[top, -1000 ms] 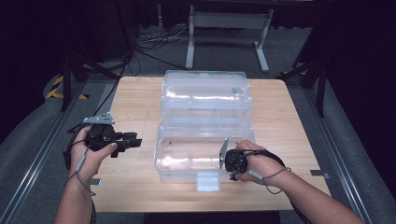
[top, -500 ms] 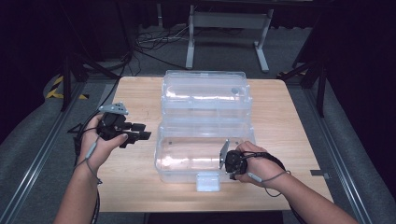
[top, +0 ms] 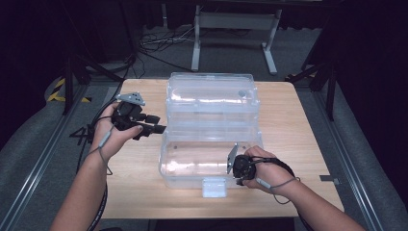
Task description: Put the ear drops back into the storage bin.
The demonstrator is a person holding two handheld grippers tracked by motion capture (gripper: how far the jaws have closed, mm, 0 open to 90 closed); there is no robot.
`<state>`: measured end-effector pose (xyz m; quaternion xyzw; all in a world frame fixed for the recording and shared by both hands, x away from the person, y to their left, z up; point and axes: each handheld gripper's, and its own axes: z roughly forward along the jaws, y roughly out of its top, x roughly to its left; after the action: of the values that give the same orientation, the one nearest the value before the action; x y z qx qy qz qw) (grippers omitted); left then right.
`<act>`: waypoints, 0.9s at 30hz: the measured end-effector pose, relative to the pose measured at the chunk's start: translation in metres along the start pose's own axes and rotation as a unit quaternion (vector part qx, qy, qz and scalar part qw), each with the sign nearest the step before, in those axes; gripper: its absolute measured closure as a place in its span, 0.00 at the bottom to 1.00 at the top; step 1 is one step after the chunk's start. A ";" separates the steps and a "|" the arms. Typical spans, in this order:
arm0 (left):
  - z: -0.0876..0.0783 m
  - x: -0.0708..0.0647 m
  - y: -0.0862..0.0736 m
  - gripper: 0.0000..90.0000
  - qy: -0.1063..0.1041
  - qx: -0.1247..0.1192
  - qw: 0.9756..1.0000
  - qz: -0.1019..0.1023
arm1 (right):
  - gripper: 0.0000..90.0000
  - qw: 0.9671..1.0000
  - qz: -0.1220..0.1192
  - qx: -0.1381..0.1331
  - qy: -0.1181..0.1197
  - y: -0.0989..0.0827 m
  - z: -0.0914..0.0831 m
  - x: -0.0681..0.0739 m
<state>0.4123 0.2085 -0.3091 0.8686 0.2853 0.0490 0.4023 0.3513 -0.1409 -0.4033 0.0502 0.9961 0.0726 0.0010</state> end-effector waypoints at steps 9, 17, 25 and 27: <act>0.003 -0.003 0.037 0.59 -0.022 0.008 0.999 0.032 | 0.95 1.000 0.003 0.001 -0.001 0.000 0.000 0.000; 0.018 0.000 0.064 0.60 -0.034 0.017 0.998 0.054 | 0.95 1.000 0.011 -0.005 0.001 -0.001 0.000 0.001; 0.037 -0.003 0.087 0.61 -0.048 0.028 0.996 0.074 | 0.95 1.000 0.013 -0.011 -0.001 -0.003 0.000 0.001; 0.041 -0.003 0.090 0.62 -0.049 0.034 0.995 0.078 | 0.95 1.000 0.013 -0.012 0.000 -0.003 -0.001 0.001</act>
<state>0.4634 0.1330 -0.2703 0.9026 0.1980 0.0283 0.3813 0.3501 -0.1443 -0.4031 0.0629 0.9944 0.0847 0.0010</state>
